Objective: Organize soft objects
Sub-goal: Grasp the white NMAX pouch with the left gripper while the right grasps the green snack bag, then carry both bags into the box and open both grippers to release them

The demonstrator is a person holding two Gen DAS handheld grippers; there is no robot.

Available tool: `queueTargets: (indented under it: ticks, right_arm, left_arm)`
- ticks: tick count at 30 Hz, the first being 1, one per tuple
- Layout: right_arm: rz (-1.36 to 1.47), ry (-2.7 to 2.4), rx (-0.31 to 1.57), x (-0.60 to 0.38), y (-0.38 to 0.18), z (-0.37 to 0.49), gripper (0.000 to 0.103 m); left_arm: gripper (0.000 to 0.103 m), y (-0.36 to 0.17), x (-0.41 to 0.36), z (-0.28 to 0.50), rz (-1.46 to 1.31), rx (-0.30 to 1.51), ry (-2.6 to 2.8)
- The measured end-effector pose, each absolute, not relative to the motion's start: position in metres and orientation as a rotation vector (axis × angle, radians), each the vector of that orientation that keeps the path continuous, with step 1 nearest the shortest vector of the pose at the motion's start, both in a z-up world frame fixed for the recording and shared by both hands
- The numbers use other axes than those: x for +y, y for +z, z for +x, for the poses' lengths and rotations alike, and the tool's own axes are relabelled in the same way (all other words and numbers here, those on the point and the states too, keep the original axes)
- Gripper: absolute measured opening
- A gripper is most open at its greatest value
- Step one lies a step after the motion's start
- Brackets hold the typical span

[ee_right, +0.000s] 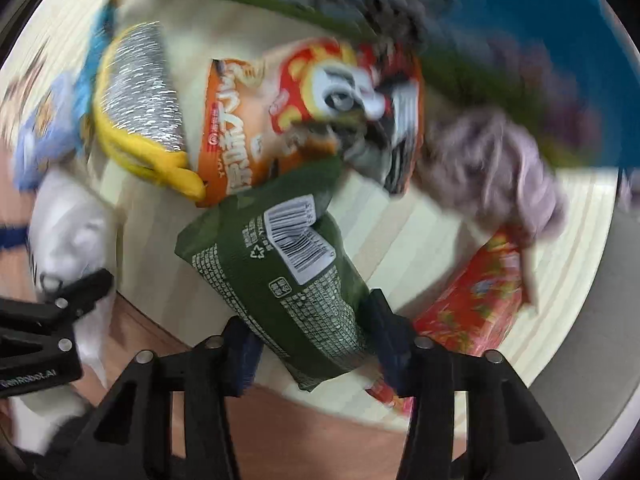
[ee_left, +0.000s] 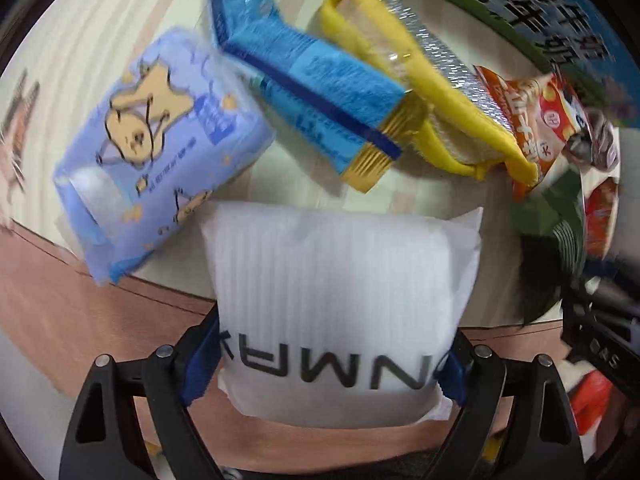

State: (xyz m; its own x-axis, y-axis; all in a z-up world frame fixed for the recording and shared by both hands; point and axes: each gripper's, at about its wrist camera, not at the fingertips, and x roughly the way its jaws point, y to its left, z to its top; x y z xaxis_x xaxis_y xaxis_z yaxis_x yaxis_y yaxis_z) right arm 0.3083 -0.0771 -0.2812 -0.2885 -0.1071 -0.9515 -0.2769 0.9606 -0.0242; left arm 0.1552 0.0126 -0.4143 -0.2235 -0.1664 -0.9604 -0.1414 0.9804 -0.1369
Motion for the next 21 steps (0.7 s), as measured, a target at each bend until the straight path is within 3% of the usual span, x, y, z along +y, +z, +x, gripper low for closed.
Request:
queueTargets:
  ticks: [4,5,6,10,11,12,14,17,21]
  right_arm:
    - [0.178,0.163,2.033,-0.103,-0.285,0.297,0.05]
    - [0.176,0.154,2.024,-0.105,-0.283,0.295,0.061]
    - [0.153,0.145,2.003,-0.105,-0.281,0.294,0.065]
    - [0.143,0.133,1.939,-0.109,-0.274,0.285,0.067]
    - [0.151,0.123,1.941,-0.109,-0.275,0.283,0.066]
    - [0.146,0.108,1.94,-0.108,-0.277,0.28,0.066]
    - [0.151,0.069,1.944,-0.101,-0.292,0.269,0.043]
    - [0.159,0.025,1.919,-0.091,-0.294,0.26,0.037]
    - [0.239,0.022,1.916,-0.087,-0.289,0.244,0.034]
  left_arm:
    - [0.089,-0.405,0.015,0.147,-0.292,1.822,-0.068]
    - [0.089,-0.407,0.019,0.143,-0.298,1.814,-0.077]
    - [0.089,-0.404,0.019,0.14,-0.303,1.805,-0.087]
    - [0.087,-0.375,0.027,0.156,-0.299,1.787,-0.124]
    - [0.08,-0.364,0.025,0.16,-0.284,1.779,-0.129]
    - [0.079,-0.375,0.024,0.165,-0.261,1.775,-0.129]
    - [0.072,-0.37,0.02,0.165,-0.229,1.752,-0.132]
    - [0.066,-0.359,0.016,0.168,-0.196,1.696,-0.131]
    - [0.065,-0.314,0.006,0.167,-0.185,1.627,-0.144]
